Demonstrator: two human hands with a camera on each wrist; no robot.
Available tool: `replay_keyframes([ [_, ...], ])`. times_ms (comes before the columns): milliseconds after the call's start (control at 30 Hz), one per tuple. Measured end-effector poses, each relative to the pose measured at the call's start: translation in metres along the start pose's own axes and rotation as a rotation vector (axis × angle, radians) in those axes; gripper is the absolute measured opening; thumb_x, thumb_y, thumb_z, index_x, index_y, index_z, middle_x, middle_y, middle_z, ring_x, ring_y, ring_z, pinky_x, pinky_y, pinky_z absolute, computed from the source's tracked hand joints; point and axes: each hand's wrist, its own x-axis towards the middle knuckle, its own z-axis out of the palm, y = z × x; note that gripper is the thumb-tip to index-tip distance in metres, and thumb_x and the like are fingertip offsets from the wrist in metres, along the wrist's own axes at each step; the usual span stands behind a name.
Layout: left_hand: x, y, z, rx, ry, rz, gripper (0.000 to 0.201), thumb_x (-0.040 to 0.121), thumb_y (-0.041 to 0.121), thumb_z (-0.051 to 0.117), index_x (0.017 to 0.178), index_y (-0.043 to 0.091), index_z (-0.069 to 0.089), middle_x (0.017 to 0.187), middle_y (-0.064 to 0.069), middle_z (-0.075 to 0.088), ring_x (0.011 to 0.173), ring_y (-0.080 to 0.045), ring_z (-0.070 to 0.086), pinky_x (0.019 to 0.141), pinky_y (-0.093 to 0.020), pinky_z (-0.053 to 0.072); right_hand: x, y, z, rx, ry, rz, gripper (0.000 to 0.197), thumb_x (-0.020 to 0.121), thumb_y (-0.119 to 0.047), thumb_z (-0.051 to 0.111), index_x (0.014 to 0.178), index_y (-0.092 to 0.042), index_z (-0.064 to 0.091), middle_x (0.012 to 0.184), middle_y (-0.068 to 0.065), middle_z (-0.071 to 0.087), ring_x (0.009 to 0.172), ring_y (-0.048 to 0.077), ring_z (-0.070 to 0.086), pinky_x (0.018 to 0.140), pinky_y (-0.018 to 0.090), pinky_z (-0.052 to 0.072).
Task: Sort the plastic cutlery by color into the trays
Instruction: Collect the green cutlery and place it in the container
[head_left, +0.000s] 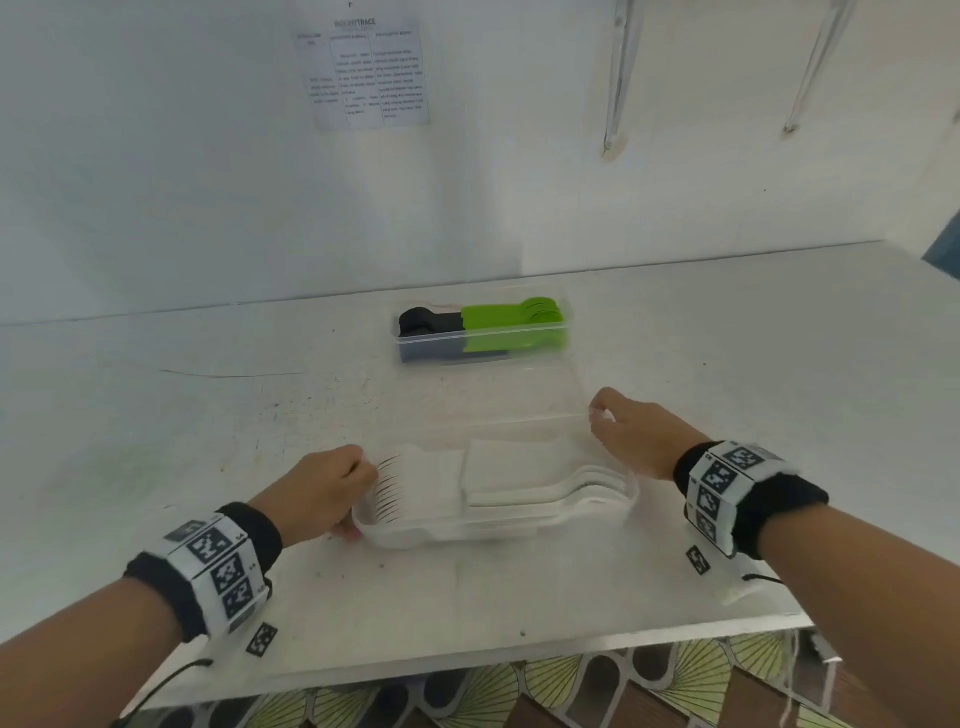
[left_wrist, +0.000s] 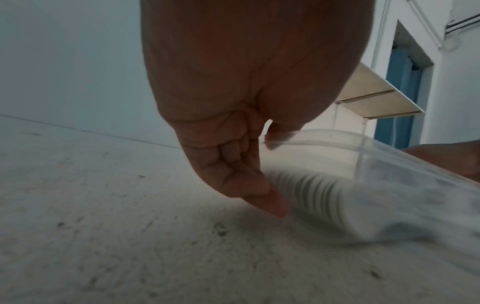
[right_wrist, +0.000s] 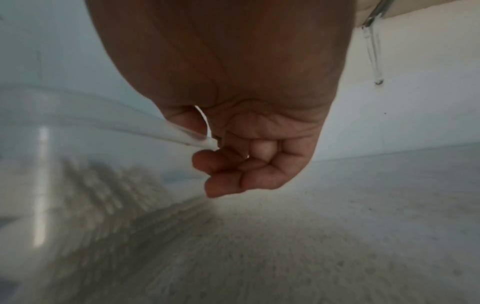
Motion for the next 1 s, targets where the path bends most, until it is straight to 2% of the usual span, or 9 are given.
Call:
replay_keyframes([
  [133, 0.015, -0.007, -0.006, -0.041, 0.083, -0.031, 0.044, 0.108, 0.050, 0.030, 0.111, 0.018, 0.059, 0.096, -0.009, 0.071, 0.079, -0.025, 0.071, 0.076, -0.036, 0.058, 0.018, 0.009, -0.003, 0.046, 0.046, -0.006, 0.035, 0.102, -0.027, 0.032, 0.120, -0.031, 0.061, 0.118, 0.001, 0.063, 0.100, 0.024, 0.061, 0.098, 0.045, 0.050],
  [200, 0.035, -0.017, -0.012, -0.031, 0.160, -0.021, 0.028, 0.109, 0.036, 0.039, 0.129, 0.022, 0.052, 0.099, -0.008, 0.068, 0.084, -0.023, 0.068, 0.082, -0.037, 0.054, 0.029, 0.014, -0.005, 0.088, 0.061, -0.004, 0.042, 0.101, -0.023, 0.034, 0.129, -0.037, 0.063, 0.130, -0.002, 0.061, 0.116, 0.024, 0.059, 0.108, 0.041, 0.045],
  [267, 0.056, -0.027, -0.016, 0.078, 0.153, 0.013, 0.038, 0.105, 0.023, 0.050, 0.142, 0.032, 0.046, 0.104, -0.002, 0.065, 0.092, -0.018, 0.064, 0.088, -0.034, 0.048, 0.041, 0.016, -0.007, 0.029, -0.006, -0.039, 0.038, 0.101, -0.019, 0.044, 0.127, -0.035, 0.068, 0.138, -0.004, 0.061, 0.127, 0.021, 0.055, 0.109, 0.032, 0.040],
  [367, 0.080, -0.026, -0.014, 0.185, 0.084, 0.094, 0.034, 0.099, 0.017, 0.060, 0.127, 0.036, 0.065, 0.113, 0.005, 0.069, 0.103, -0.015, 0.064, 0.097, -0.037, 0.050, 0.054, 0.016, -0.011, -0.094, -0.068, -0.081, 0.025, 0.096, -0.024, 0.061, 0.114, -0.037, 0.072, 0.121, -0.003, 0.069, 0.112, 0.017, 0.060, 0.094, 0.026, 0.042],
  [467, 0.093, -0.020, -0.013, 0.184, 0.147, 0.130, 0.019, 0.093, 0.014, 0.070, 0.098, 0.029, 0.080, 0.102, 0.007, 0.075, 0.094, -0.013, 0.068, 0.083, -0.027, 0.050, 0.062, 0.016, -0.012, -0.131, -0.031, -0.106, 0.015, 0.091, -0.026, 0.068, 0.100, -0.036, 0.072, 0.104, -0.008, 0.068, 0.098, 0.013, 0.061, 0.080, 0.024, 0.043],
  [567, 0.096, -0.019, -0.016, 0.204, 0.163, 0.135, 0.013, 0.089, 0.021, 0.076, 0.087, 0.033, 0.078, 0.099, 0.005, 0.070, 0.087, -0.013, 0.066, 0.086, -0.039, 0.057, 0.067, 0.015, -0.012, -0.185, 0.009, -0.168, 0.009, 0.089, -0.024, 0.070, 0.091, -0.033, 0.072, 0.097, -0.010, 0.066, 0.095, 0.013, 0.061, 0.069, 0.017, 0.041],
  [800, 0.087, 0.008, -0.038, -0.133, 0.392, 0.268, 0.012, 0.096, 0.033, 0.067, 0.102, 0.023, 0.066, 0.115, 0.003, 0.059, 0.105, -0.011, 0.059, 0.084, -0.024, 0.045, 0.069, 0.008, -0.040, -0.011, 0.233, -0.366, 0.003, 0.100, -0.029, 0.060, 0.100, -0.029, 0.062, 0.111, 0.001, 0.053, 0.097, 0.017, 0.059, 0.085, 0.028, 0.042],
  [933, 0.095, 0.038, -0.057, -0.451, 0.498, 0.259, 0.015, 0.101, 0.032, 0.061, 0.103, 0.017, 0.060, 0.104, -0.005, 0.067, 0.098, -0.024, 0.064, 0.095, -0.045, 0.055, 0.061, -0.020, -0.061, 0.254, 0.402, -0.388, 0.012, 0.106, -0.027, 0.049, 0.109, -0.018, 0.056, 0.106, -0.002, 0.065, 0.093, 0.020, 0.062, 0.081, 0.032, 0.046],
  [1000, 0.092, 0.051, -0.063, -0.530, 0.556, 0.283, 0.014, 0.103, 0.032, 0.058, 0.103, 0.019, 0.057, 0.093, -0.008, 0.066, 0.086, -0.025, 0.064, 0.090, -0.047, 0.056, 0.053, -0.031, -0.065, 0.375, 0.460, -0.398, 0.015, 0.107, -0.029, 0.045, 0.110, -0.018, 0.055, 0.096, 0.001, 0.068, 0.083, 0.019, 0.067, 0.073, 0.030, 0.049],
])
